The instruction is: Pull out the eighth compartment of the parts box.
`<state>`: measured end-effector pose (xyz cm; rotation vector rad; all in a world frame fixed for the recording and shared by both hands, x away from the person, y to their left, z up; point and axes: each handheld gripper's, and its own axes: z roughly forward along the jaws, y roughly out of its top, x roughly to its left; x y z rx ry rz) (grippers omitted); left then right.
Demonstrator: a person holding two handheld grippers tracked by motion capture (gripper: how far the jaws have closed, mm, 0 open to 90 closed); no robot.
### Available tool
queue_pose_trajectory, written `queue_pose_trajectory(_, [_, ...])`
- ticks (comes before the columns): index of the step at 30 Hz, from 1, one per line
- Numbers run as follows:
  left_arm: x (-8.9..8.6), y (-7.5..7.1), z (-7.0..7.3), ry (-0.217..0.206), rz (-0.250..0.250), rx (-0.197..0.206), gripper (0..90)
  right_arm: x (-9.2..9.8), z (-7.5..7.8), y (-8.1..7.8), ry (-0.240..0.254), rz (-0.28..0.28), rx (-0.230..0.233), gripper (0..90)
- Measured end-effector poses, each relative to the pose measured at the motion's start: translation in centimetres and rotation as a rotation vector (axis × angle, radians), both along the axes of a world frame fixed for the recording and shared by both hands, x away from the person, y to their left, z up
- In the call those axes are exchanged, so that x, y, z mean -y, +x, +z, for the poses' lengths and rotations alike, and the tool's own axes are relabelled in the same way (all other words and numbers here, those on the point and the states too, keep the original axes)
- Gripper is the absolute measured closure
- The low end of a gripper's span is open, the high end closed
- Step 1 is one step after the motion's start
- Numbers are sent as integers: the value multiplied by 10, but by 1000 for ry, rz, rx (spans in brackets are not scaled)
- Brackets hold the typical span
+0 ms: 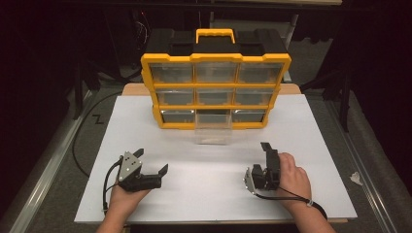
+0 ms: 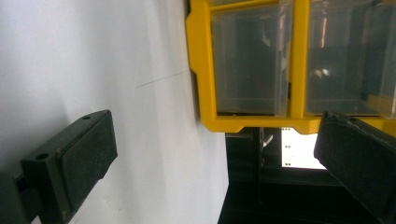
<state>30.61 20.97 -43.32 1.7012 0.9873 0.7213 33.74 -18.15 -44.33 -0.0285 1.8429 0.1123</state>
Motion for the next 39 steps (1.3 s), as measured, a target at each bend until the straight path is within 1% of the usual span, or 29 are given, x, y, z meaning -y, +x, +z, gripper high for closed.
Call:
queue_pose_trajectory(4, [0,0,0,2,1,-1,9,1,1,0,8,2,-5,6])
queue_pose_trajectory(5, [0,0,0,2,2,-1,9,1,0,0,23,-7,-10,6])
queue_pose_trajectory(6, [0,0,0,3,2,-1,9,3,0,1,51,-11,-24,6])
queue_pose_trajectory(8, [0,0,0,3,3,0,9,5,1,2,83,-22,-45,6])
queue_pose_trajectory(9, [0,0,0,2,3,1,9,7,1,3,110,-31,-60,6])
queue_pose_trajectory(10, [0,0,0,3,3,1,9,8,1,4,123,-36,-68,6])
queue_pose_trajectory(11, [0,0,0,2,1,1,10,9,1,4,147,-39,-84,6])
queue_pose_trajectory(15, [-1,0,0,-2,2,0,9,15,-1,7,238,-83,-143,7])
queue_pose_trajectory(16, [-1,0,0,-2,2,1,9,15,0,8,244,-86,-149,8])
queue_pose_trajectory(17, [-1,0,0,-3,2,1,9,16,0,9,268,-96,-153,8])
queue_pose_trajectory(19, [-1,0,1,-5,2,2,9,18,1,10,322,-104,-176,7])
queue_pose_trajectory(22, [-1,0,0,-4,1,0,10,20,2,11,392,-121,-227,7])
queue_pose_trajectory(23, [-1,0,0,-1,1,-2,9,20,2,10,426,-139,-244,7])
queue_pose_trajectory(24, [-1,1,0,-3,1,-3,9,21,3,11,445,-145,-254,7])
queue_pose_trajectory(25, [-1,1,0,-6,2,-2,9,22,4,11,452,-142,-258,7])
queue_pose_trajectory(26, [-1,1,0,-6,1,-2,9,23,5,11,479,-149,-262,8])
queue_pose_trajectory(27, [-1,1,0,-5,1,-2,9,23,5,11,528,-153,-271,8])
queue_pose_trajectory(28, [-1,1,0,-6,0,-2,9,25,7,11,535,-160,-278,7])
queue_pose_trajectory(29, [-1,1,0,-7,-1,0,9,26,9,11,568,-156,-290,8])
queue_pose_trajectory(30, [-1,1,0,-7,-2,0,9,28,10,10,607,-168,-305,7])
queue_pose_trajectory(31, [-1,1,0,-9,-3,0,10,30,12,10,626,-172,-309,8])
queue_pose_trajectory(32, [-1,1,0,-12,-3,2,9,31,12,10,668,-173,-315,9])
queue_pose_trajectory(35, [-2,1,1,-14,-4,2,9,38,13,8,770,-188,-350,9])
queue_pose_trajectory(36, [-2,1,1,-15,-4,2,9,42,14,7,816,-193,-365,9])
queue_pose_trajectory(37, [-2,1,1,-18,-3,3,9,45,15,6,836,-194,-375,9])
queue_pose_trajectory(38, [-3,1,1,-26,-3,3,9,48,15,6,870,-190,-386,9])
queue_pose_trajectory(39, [-3,1,1,-27,-3,3,10,53,16,5,920,-186,-403,10])
